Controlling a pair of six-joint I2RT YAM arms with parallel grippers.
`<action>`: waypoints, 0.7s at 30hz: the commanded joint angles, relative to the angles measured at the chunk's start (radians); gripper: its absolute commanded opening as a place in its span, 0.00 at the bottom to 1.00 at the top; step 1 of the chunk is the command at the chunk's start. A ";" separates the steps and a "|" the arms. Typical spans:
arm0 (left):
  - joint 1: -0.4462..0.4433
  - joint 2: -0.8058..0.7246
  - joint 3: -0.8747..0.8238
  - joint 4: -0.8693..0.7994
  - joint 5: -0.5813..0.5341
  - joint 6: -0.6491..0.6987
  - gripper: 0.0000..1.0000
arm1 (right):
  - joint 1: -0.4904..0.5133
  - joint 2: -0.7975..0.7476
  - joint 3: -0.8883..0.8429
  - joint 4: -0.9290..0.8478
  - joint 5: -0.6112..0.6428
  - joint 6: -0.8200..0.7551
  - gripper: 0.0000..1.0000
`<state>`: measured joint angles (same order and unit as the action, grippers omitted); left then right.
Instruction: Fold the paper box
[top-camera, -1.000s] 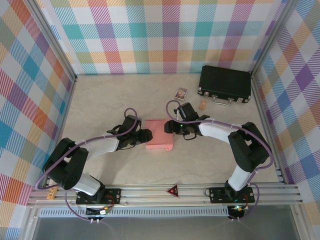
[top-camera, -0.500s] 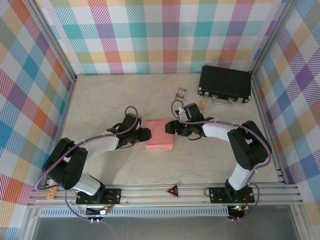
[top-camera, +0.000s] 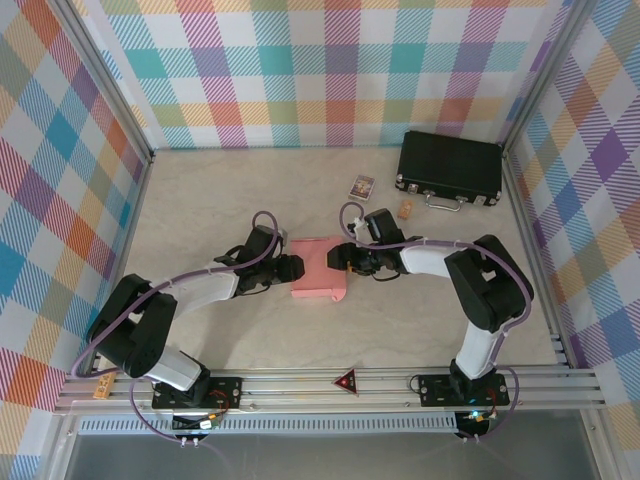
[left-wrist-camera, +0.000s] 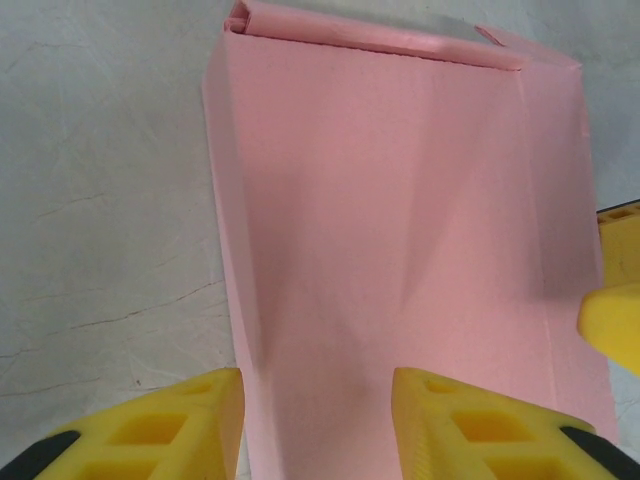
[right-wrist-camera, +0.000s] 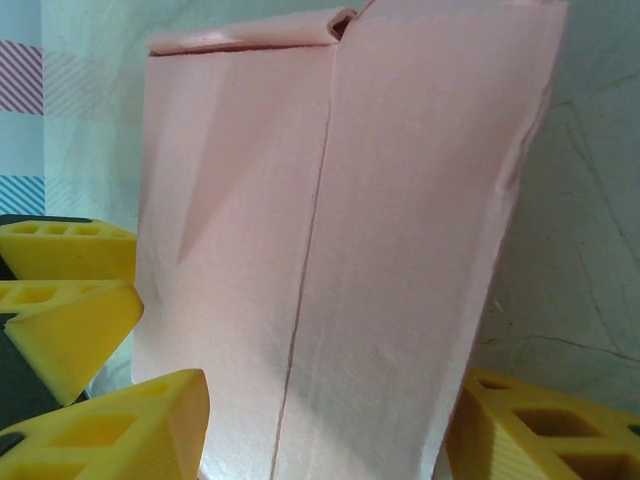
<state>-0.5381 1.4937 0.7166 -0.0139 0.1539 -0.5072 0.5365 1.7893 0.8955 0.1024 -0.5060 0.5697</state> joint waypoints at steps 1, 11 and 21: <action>0.010 0.015 0.019 0.033 0.021 0.000 0.43 | -0.004 0.018 0.001 0.040 -0.049 0.013 0.62; 0.013 0.024 0.009 0.070 0.040 -0.007 0.45 | -0.004 0.033 -0.006 0.086 -0.106 0.027 0.61; 0.022 0.041 0.005 0.095 0.054 -0.016 0.43 | -0.006 0.061 -0.007 0.151 -0.185 0.048 0.59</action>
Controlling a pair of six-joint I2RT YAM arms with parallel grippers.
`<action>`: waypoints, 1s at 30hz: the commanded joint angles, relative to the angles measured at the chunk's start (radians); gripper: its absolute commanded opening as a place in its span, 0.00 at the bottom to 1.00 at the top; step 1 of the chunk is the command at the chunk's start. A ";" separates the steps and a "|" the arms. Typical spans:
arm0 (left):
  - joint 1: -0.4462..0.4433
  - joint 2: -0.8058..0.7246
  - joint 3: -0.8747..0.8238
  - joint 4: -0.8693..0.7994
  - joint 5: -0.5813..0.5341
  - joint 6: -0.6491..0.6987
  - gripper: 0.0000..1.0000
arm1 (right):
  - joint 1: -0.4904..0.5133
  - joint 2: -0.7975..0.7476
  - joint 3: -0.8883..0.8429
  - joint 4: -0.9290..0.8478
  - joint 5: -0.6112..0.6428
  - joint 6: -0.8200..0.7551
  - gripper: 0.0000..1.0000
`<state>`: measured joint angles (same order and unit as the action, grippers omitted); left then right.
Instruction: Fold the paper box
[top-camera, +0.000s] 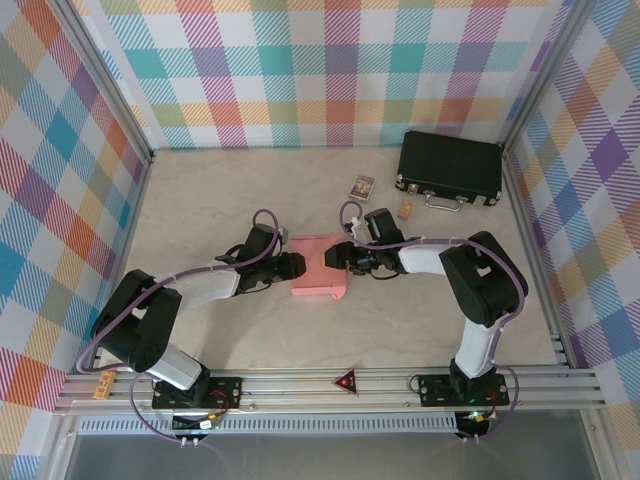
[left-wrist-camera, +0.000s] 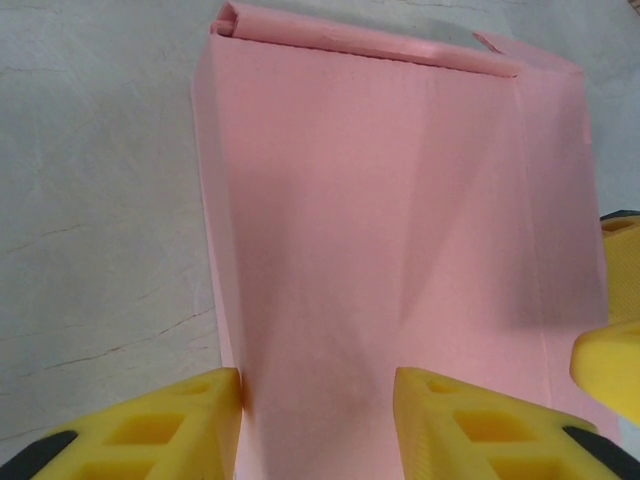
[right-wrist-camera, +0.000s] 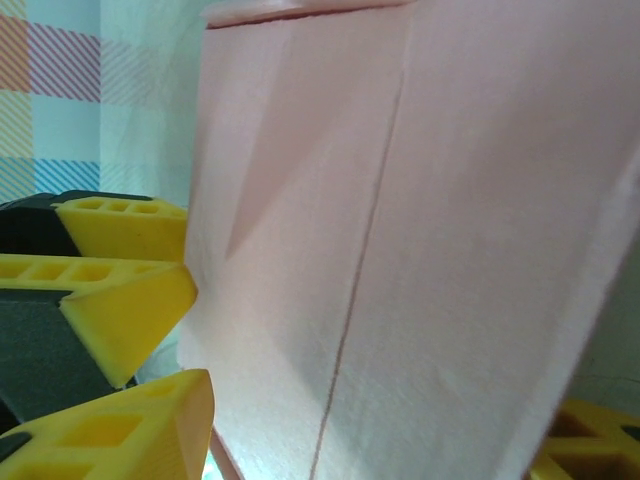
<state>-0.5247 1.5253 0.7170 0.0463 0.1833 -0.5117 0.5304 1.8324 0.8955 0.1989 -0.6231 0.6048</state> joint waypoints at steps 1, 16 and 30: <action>0.009 0.010 0.003 0.036 0.024 -0.013 0.43 | 0.001 0.018 -0.008 0.060 -0.070 0.015 0.59; 0.030 0.042 -0.035 0.134 0.072 -0.040 0.48 | 0.002 -0.077 -0.020 0.094 -0.123 0.014 0.56; 0.041 0.095 -0.066 0.264 0.144 -0.083 0.48 | 0.011 -0.109 0.042 0.024 -0.120 -0.015 0.56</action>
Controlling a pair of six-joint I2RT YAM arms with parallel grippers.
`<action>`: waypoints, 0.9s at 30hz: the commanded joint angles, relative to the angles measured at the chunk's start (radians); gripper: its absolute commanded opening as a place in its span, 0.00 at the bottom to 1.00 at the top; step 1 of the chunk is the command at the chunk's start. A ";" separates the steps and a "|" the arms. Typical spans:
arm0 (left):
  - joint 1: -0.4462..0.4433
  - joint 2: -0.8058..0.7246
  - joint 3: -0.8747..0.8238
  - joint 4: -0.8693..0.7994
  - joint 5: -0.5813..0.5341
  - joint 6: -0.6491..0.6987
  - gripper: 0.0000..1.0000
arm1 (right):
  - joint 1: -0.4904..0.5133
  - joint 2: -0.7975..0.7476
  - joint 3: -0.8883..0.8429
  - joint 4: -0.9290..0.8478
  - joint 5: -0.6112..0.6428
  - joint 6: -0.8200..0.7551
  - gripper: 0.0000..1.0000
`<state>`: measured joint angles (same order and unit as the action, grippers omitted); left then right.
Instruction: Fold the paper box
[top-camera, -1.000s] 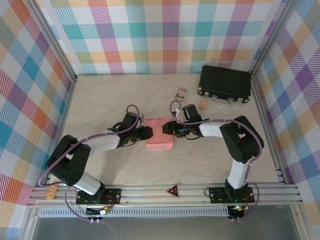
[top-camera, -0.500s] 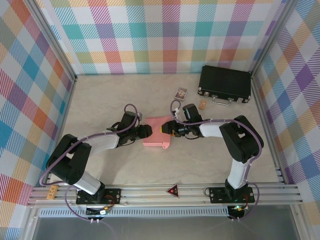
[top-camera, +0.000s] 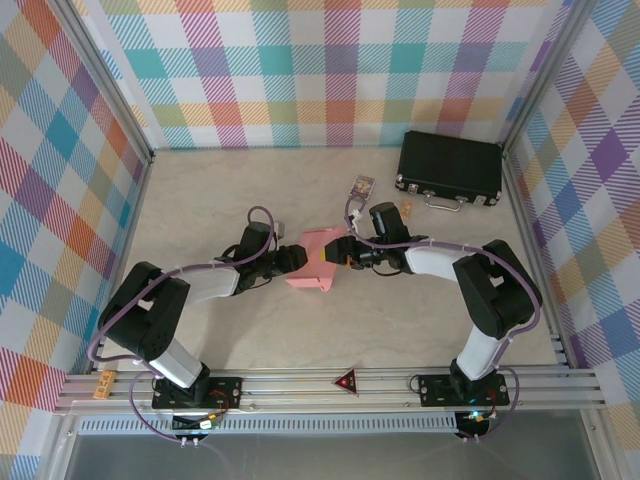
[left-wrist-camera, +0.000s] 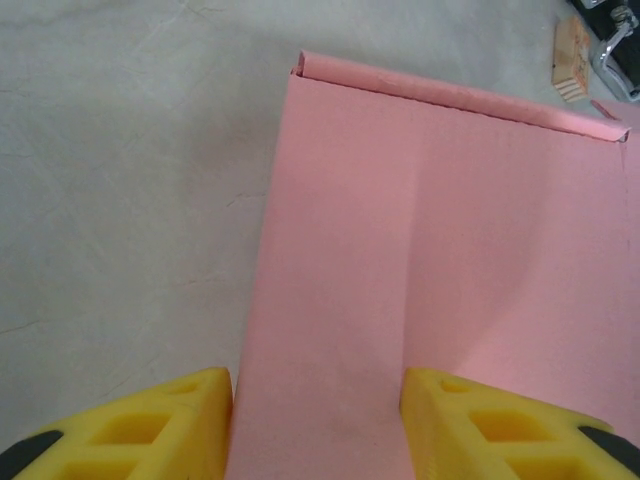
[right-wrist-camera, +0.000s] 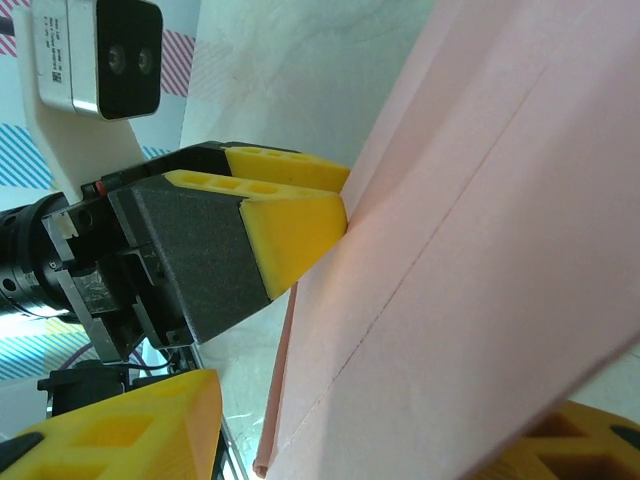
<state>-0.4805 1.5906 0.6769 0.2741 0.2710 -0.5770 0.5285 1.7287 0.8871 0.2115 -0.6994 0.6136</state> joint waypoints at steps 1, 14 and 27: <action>-0.002 0.032 -0.032 0.049 0.056 -0.025 0.48 | 0.016 -0.005 0.060 0.002 -0.043 -0.026 0.56; 0.026 0.052 -0.064 0.114 0.070 -0.060 0.48 | 0.031 0.041 0.174 -0.073 -0.026 -0.052 0.56; 0.071 0.069 -0.075 0.128 0.061 -0.076 0.49 | 0.050 0.047 0.272 -0.153 0.010 -0.079 0.56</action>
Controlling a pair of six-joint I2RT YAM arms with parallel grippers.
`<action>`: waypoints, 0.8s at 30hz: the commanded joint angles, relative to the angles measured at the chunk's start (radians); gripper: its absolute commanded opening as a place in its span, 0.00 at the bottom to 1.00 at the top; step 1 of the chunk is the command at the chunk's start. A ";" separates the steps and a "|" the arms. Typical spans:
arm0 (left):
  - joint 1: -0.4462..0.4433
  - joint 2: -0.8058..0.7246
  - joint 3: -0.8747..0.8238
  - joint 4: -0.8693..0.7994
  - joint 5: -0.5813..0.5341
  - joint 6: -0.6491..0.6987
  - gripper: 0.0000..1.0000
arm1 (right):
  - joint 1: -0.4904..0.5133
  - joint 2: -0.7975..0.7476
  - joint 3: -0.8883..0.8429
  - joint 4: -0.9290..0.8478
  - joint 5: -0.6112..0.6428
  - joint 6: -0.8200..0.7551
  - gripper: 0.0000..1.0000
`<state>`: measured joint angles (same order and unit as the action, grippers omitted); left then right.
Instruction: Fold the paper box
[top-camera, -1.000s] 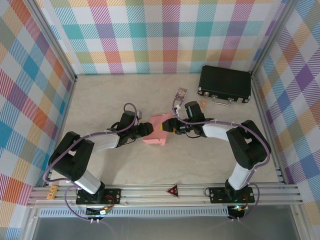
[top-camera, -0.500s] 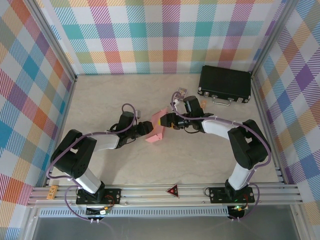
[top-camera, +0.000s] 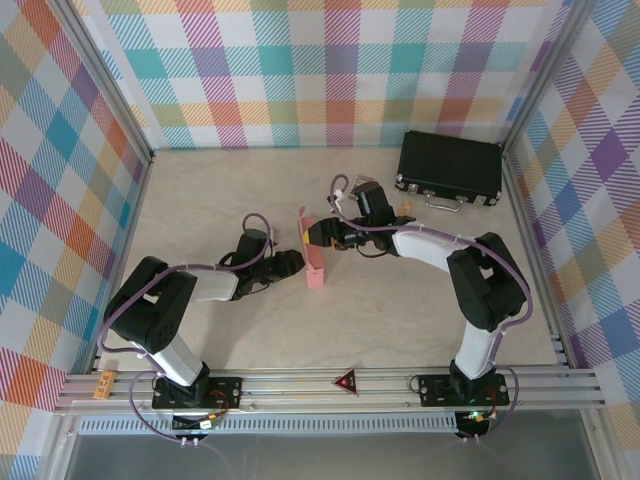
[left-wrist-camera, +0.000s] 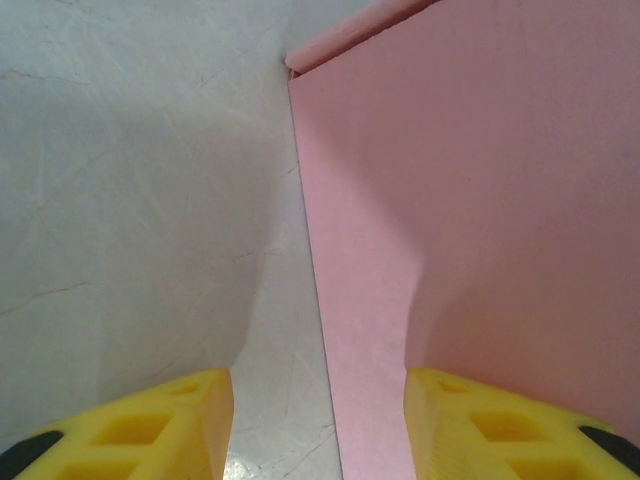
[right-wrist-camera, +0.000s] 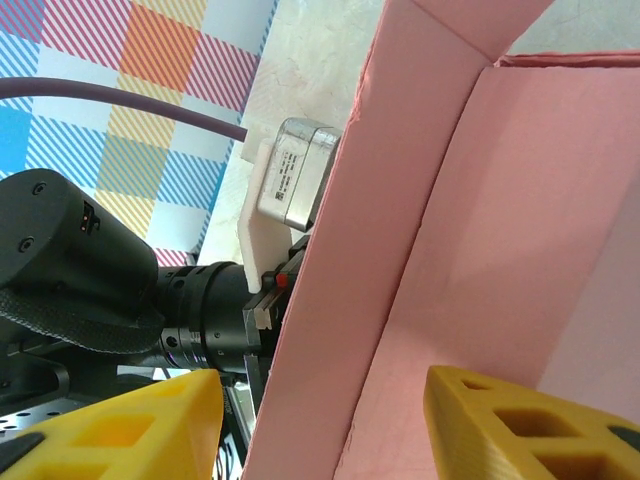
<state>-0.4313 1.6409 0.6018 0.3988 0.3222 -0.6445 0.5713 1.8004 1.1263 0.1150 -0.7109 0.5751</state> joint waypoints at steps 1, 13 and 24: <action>0.025 0.021 0.004 0.003 0.012 -0.007 0.49 | 0.007 -0.039 0.035 -0.069 0.038 -0.044 0.56; 0.044 0.025 0.042 -0.033 0.010 0.005 0.47 | 0.001 -0.159 0.037 -0.219 0.342 -0.063 0.57; 0.059 0.083 0.139 -0.088 0.043 0.056 0.45 | -0.002 -0.005 0.085 -0.246 0.201 -0.043 0.57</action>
<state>-0.3836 1.6993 0.6983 0.3416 0.3489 -0.6254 0.5697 1.7580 1.1748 -0.1093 -0.4469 0.5327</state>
